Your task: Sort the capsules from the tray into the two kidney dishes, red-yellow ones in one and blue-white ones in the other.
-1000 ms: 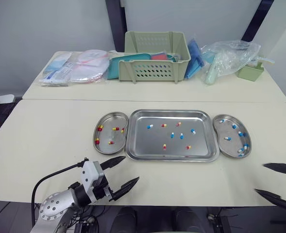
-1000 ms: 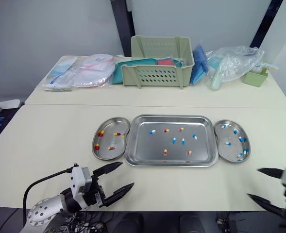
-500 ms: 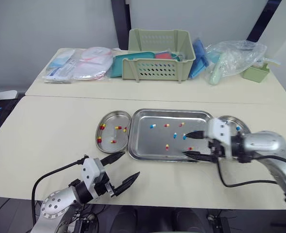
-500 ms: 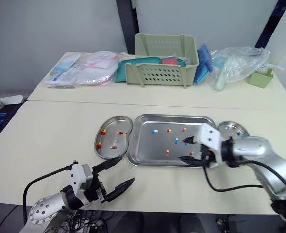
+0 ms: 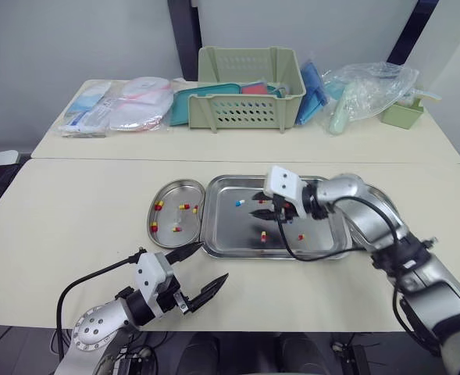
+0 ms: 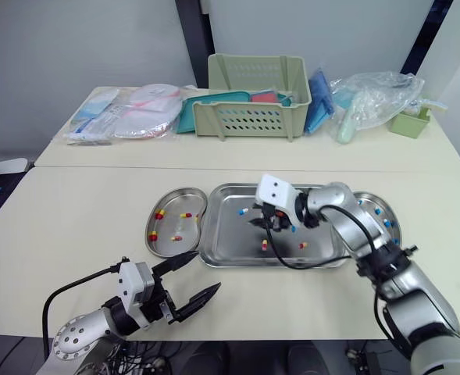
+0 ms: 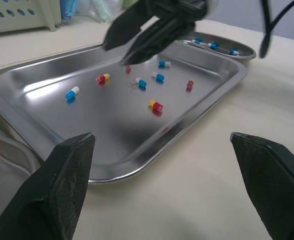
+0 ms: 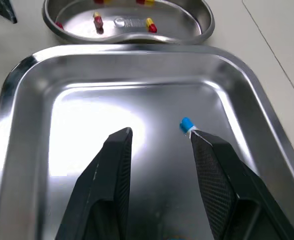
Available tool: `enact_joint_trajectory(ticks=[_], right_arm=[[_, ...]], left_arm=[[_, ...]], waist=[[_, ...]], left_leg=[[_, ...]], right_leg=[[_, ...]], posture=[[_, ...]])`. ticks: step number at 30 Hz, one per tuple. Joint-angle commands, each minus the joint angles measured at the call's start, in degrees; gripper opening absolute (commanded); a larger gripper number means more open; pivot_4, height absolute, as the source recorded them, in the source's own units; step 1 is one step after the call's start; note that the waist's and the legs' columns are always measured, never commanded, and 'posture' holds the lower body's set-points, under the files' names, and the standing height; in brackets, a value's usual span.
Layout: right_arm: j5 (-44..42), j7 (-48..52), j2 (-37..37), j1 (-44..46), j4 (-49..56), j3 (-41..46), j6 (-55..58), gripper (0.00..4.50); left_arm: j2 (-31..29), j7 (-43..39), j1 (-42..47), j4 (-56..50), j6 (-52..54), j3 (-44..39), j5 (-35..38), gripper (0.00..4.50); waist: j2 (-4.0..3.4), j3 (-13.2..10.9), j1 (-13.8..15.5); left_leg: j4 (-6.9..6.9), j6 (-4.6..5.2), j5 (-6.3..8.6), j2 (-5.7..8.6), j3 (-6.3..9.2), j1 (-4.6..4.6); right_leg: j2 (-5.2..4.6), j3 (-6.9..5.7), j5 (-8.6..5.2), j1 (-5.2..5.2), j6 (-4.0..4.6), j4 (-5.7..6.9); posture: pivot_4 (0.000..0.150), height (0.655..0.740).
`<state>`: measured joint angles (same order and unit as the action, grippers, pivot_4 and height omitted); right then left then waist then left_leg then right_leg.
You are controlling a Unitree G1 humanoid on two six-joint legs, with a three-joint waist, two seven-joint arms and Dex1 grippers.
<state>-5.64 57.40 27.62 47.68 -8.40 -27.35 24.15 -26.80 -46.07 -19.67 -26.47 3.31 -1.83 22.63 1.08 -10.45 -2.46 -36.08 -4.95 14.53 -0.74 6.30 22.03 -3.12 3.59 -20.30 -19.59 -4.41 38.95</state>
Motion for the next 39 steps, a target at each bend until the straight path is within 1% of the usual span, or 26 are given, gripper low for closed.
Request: enact_joint_trajectory(ticks=[1,5,9,14,20,28,30,32,36,39], right_arm=[[3.0,1.8,-3.7,4.5,-10.2,-1.0,-6.3,2.02],[6.2,2.4,-8.6,9.7,-23.0,-1.3,-12.6,2.02],[8.4,2.4,-12.2,13.1,-32.5,-0.6,-16.9,2.02],[11.2,2.5,-15.4,15.9,-42.6,-0.2,-20.2,2.02],[13.5,3.3,-17.3,17.9,-49.5,0.6,-20.3,2.02],[16.0,5.2,-17.3,18.6,-50.4,0.9,-22.0,0.54],[16.3,5.7,-17.4,18.6,-50.2,1.1,-21.9,0.08],[16.5,6.5,-17.3,18.4,-49.5,1.5,-21.7,0.04],[14.6,8.1,-16.5,17.1,-44.0,3.5,-19.7,0.04],[12.6,9.7,-14.0,13.5,-32.3,5.3,-15.5,0.04]], left_arm=[[-0.1,0.4,-0.3,-1.8,-0.7,0.2,0.2,4.50],[-0.1,0.6,-0.5,-1.6,-1.1,0.1,0.1,4.50],[-0.1,0.8,-0.7,-1.5,-1.3,0.1,-0.1,4.50],[0.2,1.5,-1.0,-1.9,-1.3,0.4,-0.6,4.50],[0.2,2.3,-1.2,-2.1,-1.5,0.8,-1.1,4.50],[0.3,2.7,-1.5,-2.3,-1.6,1.0,-1.4,4.50],[0.2,2.8,-1.6,-2.4,-1.6,1.0,-1.3,4.50],[0.1,2.8,-1.5,-2.7,-1.4,1.0,-1.2,4.50],[-0.5,2.4,-1.2,-3.5,-0.6,0.7,-0.5,4.50],[-1.6,1.0,-0.6,-3.5,-0.4,0.2,0.4,4.50]], waist=[[0.00,0.0,-0.1],[-0.03,0.0,-0.4],[-0.04,0.0,-0.8],[-0.05,0.0,-0.9],[-0.08,0.0,-0.9],[-0.08,0.0,-0.9],[-0.09,0.0,-0.9],[-0.09,0.0,-0.9],[-0.10,0.0,-0.9],[-0.11,0.0,-0.8]], left_leg=[[0.00,0.00,0.00,0.00,-0.01,0.00],[-0.01,-0.01,0.00,0.00,-0.02,0.01],[0.01,-0.01,0.00,-0.01,-0.02,0.01],[0.00,-0.01,-0.01,-0.01,-0.05,0.01],[0.01,-0.01,-0.01,-0.01,-0.05,-0.02],[0.01,-0.01,0.00,0.00,-0.06,-0.03],[0.01,-0.01,0.00,0.00,-0.06,-0.03],[0.01,-0.01,0.00,0.00,-0.06,-0.03],[0.01,-0.01,0.00,0.00,-0.06,-0.03],[0.01,-0.01,0.00,0.00,-0.04,0.04]], right_leg=[[0.00,0.01,0.00,-0.01,0.00,-0.01],[-0.01,0.02,0.00,-0.04,0.01,0.03],[0.00,0.02,0.00,-0.09,0.01,0.06],[0.00,0.06,0.01,-0.13,0.01,0.08],[0.01,0.07,0.01,-0.13,0.01,0.12],[0.01,0.09,0.01,-0.13,0.01,0.12],[0.01,0.09,0.01,-0.12,0.01,0.12],[0.01,0.09,0.01,-0.12,0.01,0.12],[0.01,0.09,0.01,-0.13,0.01,0.13],[0.00,0.07,0.01,-0.15,0.01,0.11]], posture=[[0.150,0.7400],[0.150,0.7400],[0.150,0.7400],[0.150,0.7400],[0.150,0.7400],[0.150,0.7400],[0.150,0.7400],[0.150,0.7400],[0.150,0.7400],[0.150,0.7400]])
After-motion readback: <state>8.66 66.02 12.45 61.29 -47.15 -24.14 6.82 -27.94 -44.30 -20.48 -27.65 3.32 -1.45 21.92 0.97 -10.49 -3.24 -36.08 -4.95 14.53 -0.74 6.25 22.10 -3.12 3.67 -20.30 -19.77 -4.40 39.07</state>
